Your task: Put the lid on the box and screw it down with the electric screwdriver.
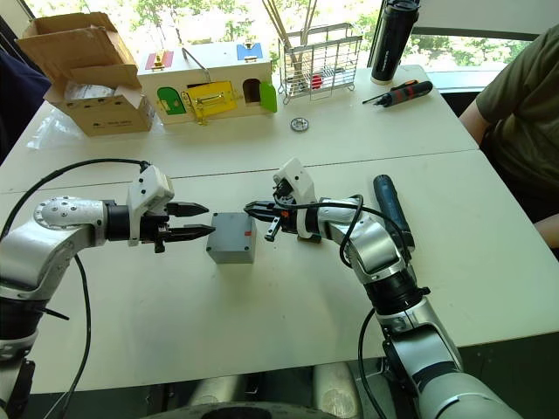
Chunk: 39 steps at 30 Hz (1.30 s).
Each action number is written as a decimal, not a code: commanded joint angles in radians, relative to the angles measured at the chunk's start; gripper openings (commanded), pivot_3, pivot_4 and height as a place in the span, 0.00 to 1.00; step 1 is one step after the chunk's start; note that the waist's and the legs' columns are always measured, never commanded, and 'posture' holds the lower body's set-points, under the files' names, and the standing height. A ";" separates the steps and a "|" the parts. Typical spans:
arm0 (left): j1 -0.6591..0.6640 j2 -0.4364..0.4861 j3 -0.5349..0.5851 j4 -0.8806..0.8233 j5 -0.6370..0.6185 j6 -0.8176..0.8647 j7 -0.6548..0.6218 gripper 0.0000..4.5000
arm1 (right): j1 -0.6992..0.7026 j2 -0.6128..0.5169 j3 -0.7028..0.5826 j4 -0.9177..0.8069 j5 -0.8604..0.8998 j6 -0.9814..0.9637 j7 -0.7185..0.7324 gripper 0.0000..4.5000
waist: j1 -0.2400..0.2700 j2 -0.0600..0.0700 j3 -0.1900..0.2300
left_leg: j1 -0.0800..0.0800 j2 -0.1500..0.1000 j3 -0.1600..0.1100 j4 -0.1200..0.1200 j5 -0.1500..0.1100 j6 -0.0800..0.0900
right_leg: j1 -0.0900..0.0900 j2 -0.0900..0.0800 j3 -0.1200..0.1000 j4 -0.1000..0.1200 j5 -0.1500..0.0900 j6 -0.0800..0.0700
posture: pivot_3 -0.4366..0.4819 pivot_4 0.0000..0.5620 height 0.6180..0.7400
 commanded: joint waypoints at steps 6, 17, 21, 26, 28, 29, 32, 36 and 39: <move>-0.015 0.001 0.000 -0.007 0.006 -0.022 -0.003 0.51 | -0.014 -0.003 0.000 0.021 -0.009 -0.015 -0.002 0.01 | 0.000 0.000 0.000 | 0.000 0.000 0.000 0.000 0.000 0.000 | 0.000 0.000 0.000 0.000 0.000 0.000 | 0.48 0.27 1.00; -0.019 -0.002 -0.011 0.003 0.008 -0.036 -0.001 0.51 | -0.009 0.002 -0.012 -0.014 0.021 0.013 0.003 0.01 | 0.000 0.000 0.000 | 0.000 0.000 0.000 0.000 0.000 0.000 | 0.000 0.000 0.000 0.000 0.000 0.000 | 0.48 0.27 1.00; -0.020 -0.003 -0.013 0.005 0.008 -0.038 -0.001 0.51 | -0.008 -0.003 -0.017 -0.016 0.025 0.019 0.004 0.01 | 0.000 0.000 0.000 | 0.000 0.000 0.000 0.000 0.000 0.000 | 0.000 0.000 0.000 0.000 0.000 0.000 | 0.48 0.27 1.00; -0.022 -0.006 -0.016 0.007 0.009 -0.040 0.000 0.51 | -0.008 -0.008 -0.015 -0.005 0.020 0.013 0.001 0.01 | 0.000 0.000 0.000 | 0.000 0.000 0.000 0.000 0.000 0.000 | 0.000 0.000 0.000 0.000 0.000 0.000 | 0.48 0.27 1.00; -0.021 -0.006 -0.017 0.008 0.009 -0.041 0.001 0.51 | -0.008 -0.008 -0.016 -0.001 0.020 0.011 0.001 0.01 | 0.000 0.000 0.000 | 0.000 0.000 0.000 0.000 0.000 0.000 | 0.000 0.000 0.000 0.000 0.000 0.000 | 0.48 0.27 1.00; -0.022 -0.006 -0.017 0.008 0.009 -0.040 0.002 0.51 | -0.009 -0.008 -0.017 0.001 0.019 0.010 0.000 0.01 | 0.000 0.000 0.000 | 0.000 0.000 0.000 0.000 0.000 0.000 | 0.000 0.000 0.000 0.000 0.000 0.000 | 0.48 0.27 1.00; -0.021 -0.006 -0.017 0.006 0.008 -0.039 0.003 0.51 | -0.024 -0.011 -0.034 0.021 0.019 0.002 -0.003 0.01 | 0.000 0.000 0.000 | 0.000 0.000 0.000 0.000 0.000 0.000 | 0.000 0.000 0.000 0.000 0.000 0.000 | 0.48 0.27 1.00; -0.023 -0.004 -0.017 0.007 0.009 -0.038 0.002 0.51 | -0.039 -0.028 -0.028 0.035 0.009 -0.009 0.008 0.01 | 0.001 0.000 0.000 | 0.000 0.000 0.000 0.000 0.000 0.000 | 0.000 0.000 0.000 0.000 0.000 0.000 | 0.48 0.27 1.00; -0.023 -0.005 -0.018 0.007 0.009 -0.038 0.003 0.51 | -0.031 -0.027 -0.016 0.028 0.010 -0.008 0.015 0.01 | 0.001 0.000 0.000 | 0.000 0.000 0.000 0.000 0.000 0.000 | 0.000 0.000 0.000 0.000 0.000 0.000 | 0.48 0.27 1.00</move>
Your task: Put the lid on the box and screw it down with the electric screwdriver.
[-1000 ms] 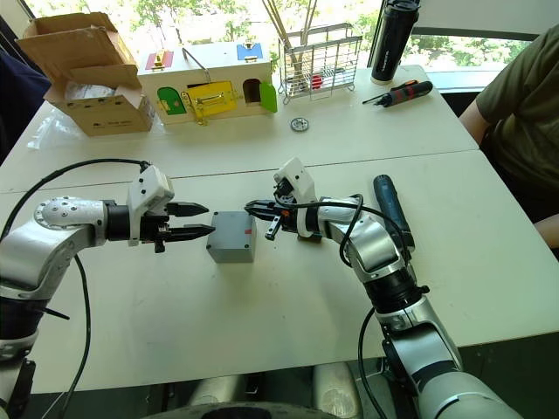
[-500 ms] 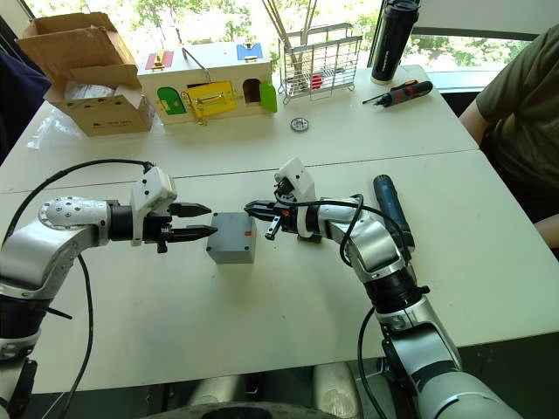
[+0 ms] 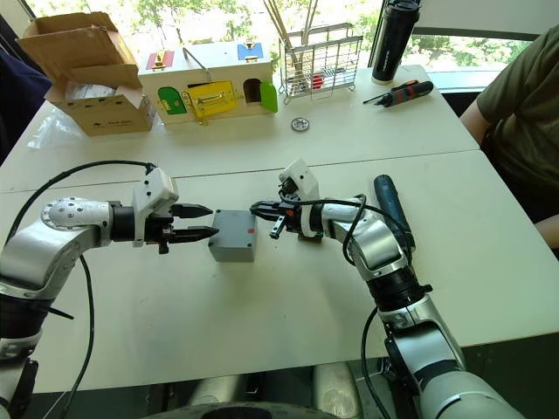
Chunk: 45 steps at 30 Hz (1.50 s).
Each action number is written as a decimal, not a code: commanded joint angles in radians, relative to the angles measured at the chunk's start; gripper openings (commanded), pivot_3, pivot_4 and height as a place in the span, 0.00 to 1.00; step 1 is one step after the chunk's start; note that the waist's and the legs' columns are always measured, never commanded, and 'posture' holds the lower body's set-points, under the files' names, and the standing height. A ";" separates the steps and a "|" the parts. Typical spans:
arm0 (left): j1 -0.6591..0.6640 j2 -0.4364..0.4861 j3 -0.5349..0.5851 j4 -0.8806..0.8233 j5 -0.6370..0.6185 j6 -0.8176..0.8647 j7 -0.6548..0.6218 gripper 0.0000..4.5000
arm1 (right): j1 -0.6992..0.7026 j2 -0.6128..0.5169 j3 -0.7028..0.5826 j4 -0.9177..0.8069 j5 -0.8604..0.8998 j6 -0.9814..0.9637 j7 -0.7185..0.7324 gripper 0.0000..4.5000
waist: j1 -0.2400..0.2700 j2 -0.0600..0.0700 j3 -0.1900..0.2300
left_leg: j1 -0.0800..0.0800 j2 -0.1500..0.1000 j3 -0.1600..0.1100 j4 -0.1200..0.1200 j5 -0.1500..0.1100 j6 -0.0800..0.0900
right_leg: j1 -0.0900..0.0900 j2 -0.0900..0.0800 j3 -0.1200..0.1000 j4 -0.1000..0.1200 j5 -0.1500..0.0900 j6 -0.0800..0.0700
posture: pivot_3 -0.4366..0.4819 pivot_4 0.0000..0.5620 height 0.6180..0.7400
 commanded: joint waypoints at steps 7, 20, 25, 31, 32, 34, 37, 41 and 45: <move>-0.014 0.001 0.008 -0.006 0.007 -0.014 0.004 0.51 | 0.000 0.021 0.015 -0.050 -0.001 -0.007 -0.002 0.01 | 0.000 0.000 0.000 | 0.000 0.000 0.000 0.000 0.000 0.000 | 0.000 0.000 0.000 0.000 0.000 0.000 | 0.48 0.27 1.00; -0.027 -0.015 0.007 -0.007 0.005 -0.015 0.003 0.51 | 0.012 0.004 0.047 -0.134 -0.017 0.028 -0.003 0.52 | -0.001 0.000 0.000 | 0.000 0.000 0.000 0.000 0.000 0.000 | 0.000 0.000 0.000 0.000 0.000 0.000 | 0.48 0.27 1.00; -0.051 -0.033 0.010 -0.016 -0.014 0.000 0.004 0.51 | -0.004 -0.028 0.005 -0.203 0.009 0.084 0.000 0.62 | 0.001 0.000 0.000 | 0.000 0.000 0.000 0.000 0.000 0.000 | 0.000 0.000 0.000 0.000 0.000 0.000 | 0.48 0.27 1.00; -0.089 -0.045 -0.006 -0.080 -0.039 0.018 -0.018 0.51 | -0.043 -0.160 -0.208 -0.340 0.166 0.319 0.006 0.62 | 0.006 0.000 0.000 | 0.000 0.000 0.000 0.000 0.000 0.000 | 0.000 0.000 0.000 0.000 0.000 0.000 | 0.48 0.27 1.00; -0.095 -0.041 -0.009 -0.101 -0.048 0.020 -0.033 0.51 | -0.048 -0.235 -0.248 -0.352 0.191 0.380 0.028 0.70 | 0.008 0.000 0.000 | -0.001 -0.001 0.000 0.001 0.000 0.000 | 0.000 -0.001 0.000 0.000 0.000 0.000 | 0.48 0.27 1.00; -0.102 -0.036 -0.014 -0.132 -0.060 0.025 -0.048 0.51 | -0.054 -0.355 -0.289 -0.360 0.224 0.456 0.069 0.80 | 0.022 0.000 0.000 | -0.001 -0.001 0.000 0.001 0.000 0.001 | 0.000 -0.001 0.000 -0.001 0.000 0.000 | 0.48 0.27 1.00; -0.099 -0.032 -0.027 -0.192 -0.079 0.028 -0.065 0.51 | -0.101 -0.546 -0.310 -0.304 0.255 0.578 0.125 1.00 | 0.028 0.001 0.001 | -0.001 -0.001 0.001 0.001 -0.001 0.001 | 0.001 -0.001 0.000 -0.003 0.000 0.000 | 0.48 0.27 1.00; -0.090 -0.044 -0.053 -0.267 -0.104 0.023 -0.074 0.51 | -0.205 -0.811 -0.126 -0.172 0.261 0.811 0.212 1.00 | 0.029 0.002 0.001 | -0.001 0.001 0.004 0.001 -0.001 0.002 | 0.002 -0.002 0.002 -0.007 0.000 0.000 | 0.48 0.27 1.00; -0.096 -0.070 -0.089 -0.289 -0.095 0.018 -0.050 0.51 | -0.240 -0.923 0.024 -0.074 0.256 0.844 0.298 1.00 | 0.028 0.001 0.001 | -0.001 0.003 0.003 0.000 -0.001 0.002 | 0.004 -0.001 0.001 -0.013 0.000 0.000 | 0.48 0.27 1.00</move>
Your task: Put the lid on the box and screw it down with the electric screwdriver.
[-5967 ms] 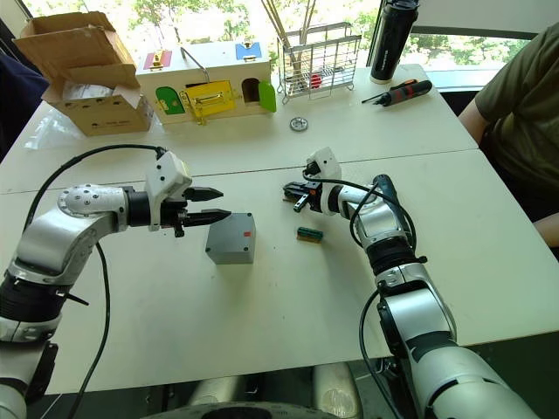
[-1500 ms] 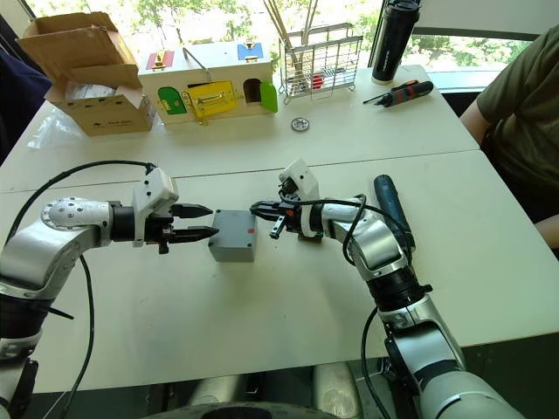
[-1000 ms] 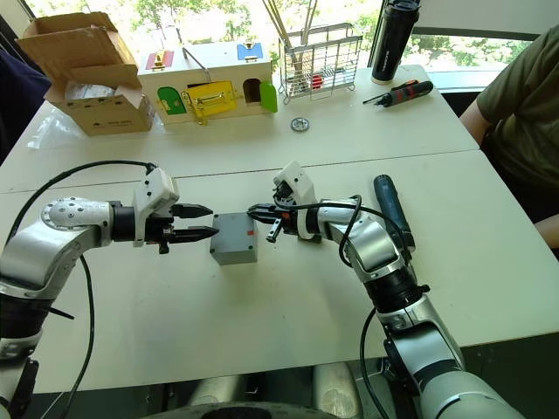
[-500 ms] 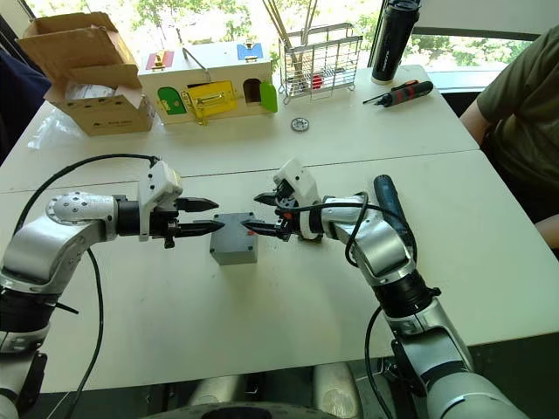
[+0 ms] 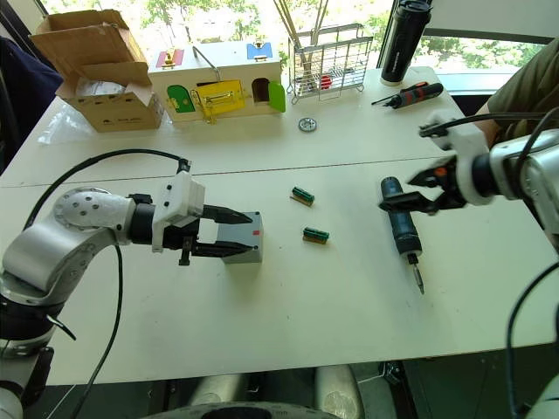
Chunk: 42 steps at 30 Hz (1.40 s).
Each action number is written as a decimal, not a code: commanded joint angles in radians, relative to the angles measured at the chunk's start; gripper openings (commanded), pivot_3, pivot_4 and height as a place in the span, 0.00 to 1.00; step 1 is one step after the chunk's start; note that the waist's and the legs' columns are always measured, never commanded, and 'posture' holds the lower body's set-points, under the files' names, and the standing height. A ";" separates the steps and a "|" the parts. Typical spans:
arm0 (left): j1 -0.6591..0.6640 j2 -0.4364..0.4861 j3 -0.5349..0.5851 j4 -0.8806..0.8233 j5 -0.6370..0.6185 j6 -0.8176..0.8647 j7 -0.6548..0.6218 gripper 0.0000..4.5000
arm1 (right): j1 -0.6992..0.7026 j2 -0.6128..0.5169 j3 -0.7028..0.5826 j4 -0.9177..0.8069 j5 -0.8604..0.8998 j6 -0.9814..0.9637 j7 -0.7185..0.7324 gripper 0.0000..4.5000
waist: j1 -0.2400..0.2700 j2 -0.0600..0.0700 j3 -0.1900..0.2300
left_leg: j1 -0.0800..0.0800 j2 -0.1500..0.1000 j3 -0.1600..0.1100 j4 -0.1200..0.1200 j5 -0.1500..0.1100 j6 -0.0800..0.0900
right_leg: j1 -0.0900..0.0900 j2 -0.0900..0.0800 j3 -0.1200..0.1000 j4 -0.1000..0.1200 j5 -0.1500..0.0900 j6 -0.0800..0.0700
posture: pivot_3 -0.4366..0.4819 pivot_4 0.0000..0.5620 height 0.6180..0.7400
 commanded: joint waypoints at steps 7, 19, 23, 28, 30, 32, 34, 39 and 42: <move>0.019 -0.039 -0.031 -0.064 -0.005 -0.013 0.048 0.51 | -0.180 0.072 0.296 0.417 -0.078 0.072 0.094 1.00 | -0.001 0.000 0.000 | 0.000 0.000 0.003 0.000 0.000 0.000 | -0.001 0.000 0.001 0.000 0.000 0.000 | 0.48 0.27 1.00; 0.085 -0.042 -0.055 -0.123 0.018 0.006 0.133 0.51 | -0.293 0.217 0.553 0.657 -0.258 -0.048 0.200 1.00 | 0.000 0.000 0.000 | -0.001 -0.001 0.002 0.002 0.000 0.000 | -0.001 0.000 0.000 0.000 0.000 0.000 | 0.48 0.27 1.00; 0.104 -0.061 -0.055 -0.146 0.006 0.025 0.171 0.51 | -0.288 0.296 0.605 0.714 -0.318 -0.099 0.217 1.00 | -0.001 -0.002 -0.001 | -0.001 -0.001 0.001 0.002 0.000 0.000 | 0.000 0.000 0.000 0.000 0.000 0.000 | 0.48 0.27 1.00; 0.110 -0.085 -0.045 -0.165 -0.015 0.054 0.216 0.51 | -0.241 0.316 0.699 0.659 -0.389 -0.177 0.315 0.90 | -0.002 -0.014 -0.008 | 0.006 -0.001 -0.001 0.003 -0.001 0.000 | 0.008 0.000 0.000 -0.003 0.000 0.000 | 0.48 0.27 1.00; 0.110 -0.086 -0.037 -0.169 -0.025 0.062 0.223 0.51 | -0.216 0.308 0.728 0.625 -0.419 -0.201 0.343 0.78 | 0.001 -0.016 -0.009 | 0.011 -0.001 -0.001 0.003 -0.003 0.001 | 0.013 0.000 -0.001 -0.004 0.000 0.000 | 0.48 0.27 1.00; 0.107 -0.085 -0.038 -0.169 -0.025 0.065 0.231 0.51 | -0.201 0.315 0.735 0.623 -0.446 -0.211 0.355 0.63 | 0.003 -0.016 -0.010 | 0.014 0.000 -0.003 0.003 -0.004 0.001 | 0.013 0.001 -0.001 -0.005 0.000 0.000 | 0.48 0.27 1.00; 0.110 -0.086 -0.036 -0.169 -0.025 0.065 0.241 0.51 | -0.185 0.329 0.737 0.631 -0.471 -0.221 0.361 0.50 | 0.002 -0.018 -0.011 | 0.015 0.000 -0.003 0.002 -0.006 0.000 | 0.015 0.001 -0.001 -0.005 0.000 0.000 | 0.48 0.27 1.00; 0.113 -0.082 -0.037 -0.162 -0.026 0.058 0.257 0.51 | -0.154 0.334 0.717 0.649 -0.521 -0.242 0.381 0.41 | 0.004 -0.024 -0.015 | 0.017 0.002 -0.004 0.002 -0.006 -0.001 | 0.016 0.003 -0.001 -0.007 0.000 0.000 | 0.48 0.27 1.00; 0.111 -0.080 -0.035 -0.144 -0.020 0.048 0.257 0.51 | -0.150 0.323 0.694 0.655 -0.546 -0.267 0.389 0.41 | 0.008 -0.026 -0.016 | 0.017 0.002 -0.004 0.002 -0.006 -0.001 | 0.017 0.003 -0.001 -0.007 0.000 0.000 | 0.48 0.27 1.00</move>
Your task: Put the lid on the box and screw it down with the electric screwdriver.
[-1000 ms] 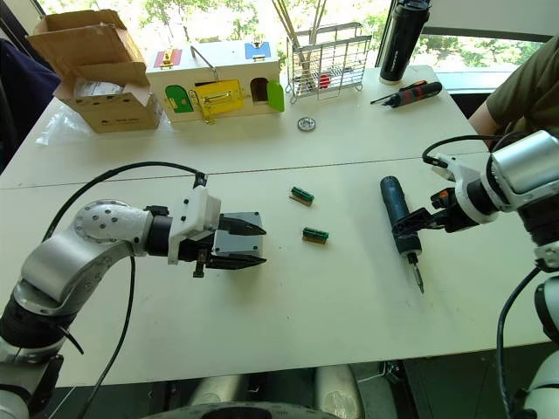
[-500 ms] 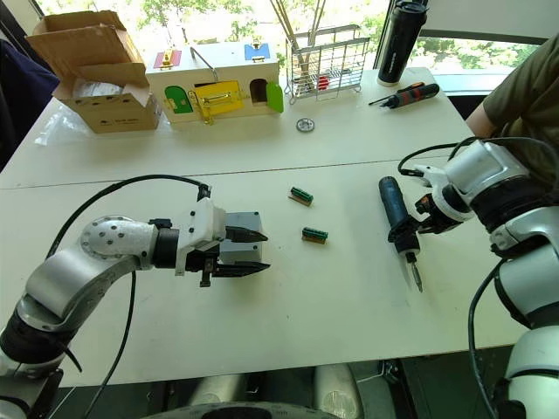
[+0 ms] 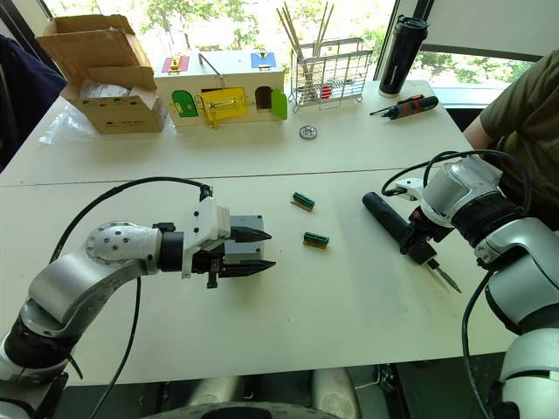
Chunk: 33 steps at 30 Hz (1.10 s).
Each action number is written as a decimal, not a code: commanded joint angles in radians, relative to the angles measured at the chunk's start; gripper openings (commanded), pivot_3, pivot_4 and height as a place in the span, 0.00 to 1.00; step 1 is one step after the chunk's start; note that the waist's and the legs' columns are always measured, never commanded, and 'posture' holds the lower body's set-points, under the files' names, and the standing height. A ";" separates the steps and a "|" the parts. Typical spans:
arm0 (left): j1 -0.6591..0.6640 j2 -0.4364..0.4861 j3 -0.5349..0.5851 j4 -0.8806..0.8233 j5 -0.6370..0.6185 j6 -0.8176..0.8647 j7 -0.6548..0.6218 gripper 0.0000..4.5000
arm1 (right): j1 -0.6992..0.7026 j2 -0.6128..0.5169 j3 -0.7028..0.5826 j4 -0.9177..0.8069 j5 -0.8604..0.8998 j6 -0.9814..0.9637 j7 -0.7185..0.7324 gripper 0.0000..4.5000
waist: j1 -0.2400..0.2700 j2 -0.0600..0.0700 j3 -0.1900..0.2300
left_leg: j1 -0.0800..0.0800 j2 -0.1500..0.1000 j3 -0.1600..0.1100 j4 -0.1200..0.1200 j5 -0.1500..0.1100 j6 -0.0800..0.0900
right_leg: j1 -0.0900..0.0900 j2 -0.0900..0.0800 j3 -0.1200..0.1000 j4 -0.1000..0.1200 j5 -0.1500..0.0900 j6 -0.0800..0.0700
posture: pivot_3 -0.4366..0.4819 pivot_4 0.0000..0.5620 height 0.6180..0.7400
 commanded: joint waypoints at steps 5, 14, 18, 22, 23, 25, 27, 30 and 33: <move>-0.020 0.014 0.044 0.086 0.019 -0.064 -0.027 0.51 | -0.024 0.049 -0.102 0.123 -0.034 -0.102 0.002 0.41 | -0.003 0.000 0.000 | 0.000 0.000 0.000 0.000 0.000 0.000 | 0.000 0.000 0.000 0.000 0.000 0.000 | 0.48 0.27 1.00; -0.098 0.055 0.073 0.362 0.087 -0.188 -0.128 0.51 | -0.277 0.068 -0.571 0.111 0.135 0.057 -0.103 0.41 | -0.012 0.027 0.016 | -0.015 0.000 0.008 -0.007 0.003 -0.003 | -0.022 -0.001 0.004 0.006 0.000 0.000 | 0.48 0.27 1.00; -0.115 0.078 0.094 0.421 0.137 -0.204 -0.104 0.51 | -0.086 0.232 -1.128 -0.292 0.289 -0.046 -0.405 0.41 | -0.008 0.024 0.015 | -0.019 -0.001 0.004 -0.006 0.003 -0.004 | -0.027 -0.003 -0.001 0.007 0.000 0.000 | 0.48 0.27 1.00; -0.125 0.131 0.126 0.427 0.126 -0.179 -0.147 0.51 | 0.103 0.458 -1.293 -0.647 0.372 -0.101 -0.609 0.41 | -0.015 0.025 0.016 | -0.020 -0.001 0.006 -0.008 0.003 -0.004 | -0.025 -0.004 -0.003 0.008 0.000 0.000 | 0.48 0.27 1.00; -0.123 0.151 0.129 0.413 0.116 -0.162 -0.164 0.51 | 0.145 0.513 -1.301 -0.718 0.400 -0.103 -0.641 0.41 | -0.015 0.025 0.016 | -0.019 -0.001 0.006 -0.006 0.004 -0.004 | -0.024 -0.004 -0.002 0.008 0.000 0.000 | 0.48 0.27 1.00; -0.118 0.180 0.138 0.396 0.103 -0.141 -0.189 0.51 | 0.186 0.614 -1.329 -0.803 0.463 -0.087 -0.709 0.41 | -0.015 0.025 0.016 | -0.019 -0.001 0.005 -0.001 0.004 -0.004 | -0.023 -0.003 -0.002 0.011 0.000 0.000 | 0.48 0.27 1.00; -0.117 0.198 0.151 0.377 0.081 -0.112 -0.203 0.51 | 0.222 0.708 -1.337 -0.869 0.522 -0.082 -0.767 0.41 | -0.015 0.026 0.016 | -0.018 -0.001 0.006 0.004 0.004 -0.004 | -0.023 -0.003 0.000 0.019 0.000 0.000 | 0.48 0.27 1.00; -0.102 0.199 0.155 0.332 0.055 -0.078 -0.206 0.51 | 0.331 0.746 -1.203 -0.961 0.532 -0.199 -0.744 0.41 | -0.008 0.026 0.017 | -0.018 -0.001 0.004 0.004 0.004 -0.005 | -0.024 -0.002 0.001 0.021 0.000 0.000 | 0.48 0.27 1.00; -0.071 0.185 0.146 0.292 0.050 -0.062 -0.191 0.51 | 0.412 0.768 -1.088 -1.005 0.531 -0.280 -0.747 0.41 | -0.015 0.026 0.016 | -0.018 -0.002 0.003 0.003 0.003 -0.003 | -0.023 0.000 0.001 0.022 0.000 0.000 | 0.48 0.27 1.00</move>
